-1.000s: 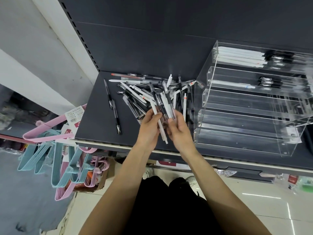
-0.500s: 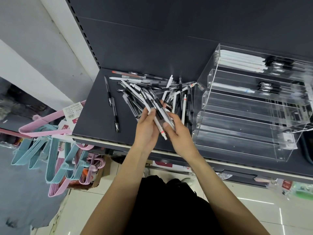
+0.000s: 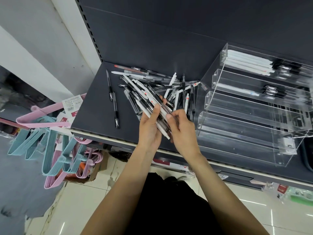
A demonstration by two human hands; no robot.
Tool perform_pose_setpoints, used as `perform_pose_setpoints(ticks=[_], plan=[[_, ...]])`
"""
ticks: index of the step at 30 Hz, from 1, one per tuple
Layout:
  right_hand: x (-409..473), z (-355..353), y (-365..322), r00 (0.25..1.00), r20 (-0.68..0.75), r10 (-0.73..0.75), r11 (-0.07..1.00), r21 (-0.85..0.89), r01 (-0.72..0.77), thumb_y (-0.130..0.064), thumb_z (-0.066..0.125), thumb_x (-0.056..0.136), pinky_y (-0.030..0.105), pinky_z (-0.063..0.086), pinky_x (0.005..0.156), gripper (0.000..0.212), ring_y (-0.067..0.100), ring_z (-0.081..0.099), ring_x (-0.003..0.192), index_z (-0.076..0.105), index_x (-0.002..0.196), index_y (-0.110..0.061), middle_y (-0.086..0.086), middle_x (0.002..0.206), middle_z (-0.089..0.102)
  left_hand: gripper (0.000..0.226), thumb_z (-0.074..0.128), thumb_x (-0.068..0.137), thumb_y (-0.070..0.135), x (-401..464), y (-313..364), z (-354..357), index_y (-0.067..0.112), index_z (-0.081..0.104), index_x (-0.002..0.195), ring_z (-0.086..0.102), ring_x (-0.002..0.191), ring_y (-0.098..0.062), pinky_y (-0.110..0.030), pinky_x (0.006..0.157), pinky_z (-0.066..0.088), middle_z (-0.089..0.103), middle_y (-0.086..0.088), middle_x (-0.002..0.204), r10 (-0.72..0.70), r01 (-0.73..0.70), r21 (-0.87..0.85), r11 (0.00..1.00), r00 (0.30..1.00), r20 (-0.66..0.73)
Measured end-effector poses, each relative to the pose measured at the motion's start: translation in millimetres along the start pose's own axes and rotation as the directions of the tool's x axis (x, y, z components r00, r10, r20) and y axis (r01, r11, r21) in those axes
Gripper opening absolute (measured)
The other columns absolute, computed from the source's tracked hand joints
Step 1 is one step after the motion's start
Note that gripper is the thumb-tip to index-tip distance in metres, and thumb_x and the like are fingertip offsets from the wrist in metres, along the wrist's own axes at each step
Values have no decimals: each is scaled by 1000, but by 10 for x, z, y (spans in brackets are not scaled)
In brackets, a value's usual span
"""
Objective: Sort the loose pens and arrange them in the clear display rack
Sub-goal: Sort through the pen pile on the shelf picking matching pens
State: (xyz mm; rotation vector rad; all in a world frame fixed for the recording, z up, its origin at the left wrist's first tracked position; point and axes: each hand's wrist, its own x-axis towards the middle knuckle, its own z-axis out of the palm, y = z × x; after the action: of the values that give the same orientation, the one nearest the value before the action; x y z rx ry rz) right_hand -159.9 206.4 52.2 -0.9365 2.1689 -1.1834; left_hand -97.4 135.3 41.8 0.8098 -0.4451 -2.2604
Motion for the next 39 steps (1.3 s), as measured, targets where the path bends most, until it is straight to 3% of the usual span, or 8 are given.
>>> perform_pose_setpoints(ticks=[7,12,16,20,24,28,33,39], plan=[[21,19,-64,999,5,-41,999,-20,41,-27,45,99,42,46,45,13,20,50,42,43,88,-21,-3,55,48,32,50,96,11,35,27,-16,13,53,128,68,96,-15,-31,82,56,72,-6,102,11,-12,-30,999,1000,-26],[63,-16,-94,998,56,-10,999,50,7,-23,49,98,29,50,42,15,10,52,43,49,91,-10,-3,60,52,44,49,96,13,51,76,-47,14,43,139,66,102,-17,-37,89,55,71,-6,107,5,-5,-51,999,1000,15],[96,-61,-90,988,131,86,990,102,-100,-24,47,99,22,49,42,18,13,61,45,58,90,-12,5,63,63,49,55,89,20,30,165,-82,12,48,137,62,95,-26,-39,62,58,66,-8,118,-53,53,8,999,998,46],[156,-123,-83,947,265,180,976,69,-205,-26,43,101,30,52,41,31,16,60,41,63,99,-3,8,55,61,41,50,93,10,17,200,-141,5,48,133,62,114,-23,-34,83,56,63,-14,124,-49,48,24,999,997,65],[164,-124,-93,900,343,270,935,131,-330,-32,45,99,28,52,44,32,19,61,45,63,94,-6,11,61,64,39,43,97,3,8,198,-161,9,44,135,59,118,-28,-40,88,55,61,-13,128,-57,59,-23,998,994,89],[128,-93,-66,946,266,187,970,102,-221,-32,59,91,31,56,53,16,18,66,55,52,100,-20,4,78,67,36,45,96,2,39,201,-196,8,47,132,65,106,-21,-42,93,53,67,-6,111,-2,5,-95,995,1000,26],[97,-49,-41,977,161,141,976,146,-164,-31,71,83,46,57,73,23,21,69,74,51,90,-37,2,82,71,43,52,90,7,51,251,-247,-2,46,132,58,105,-22,-42,97,51,63,-9,103,38,-42,-202,979,999,-22],[79,-4,-85,987,124,104,974,190,-126,-21,77,78,25,53,76,19,11,69,75,60,82,-29,-3,75,72,21,45,97,6,58,331,-337,8,51,116,64,88,-13,-43,94,52,62,-3,98,125,-140,-352,925,990,-66]])
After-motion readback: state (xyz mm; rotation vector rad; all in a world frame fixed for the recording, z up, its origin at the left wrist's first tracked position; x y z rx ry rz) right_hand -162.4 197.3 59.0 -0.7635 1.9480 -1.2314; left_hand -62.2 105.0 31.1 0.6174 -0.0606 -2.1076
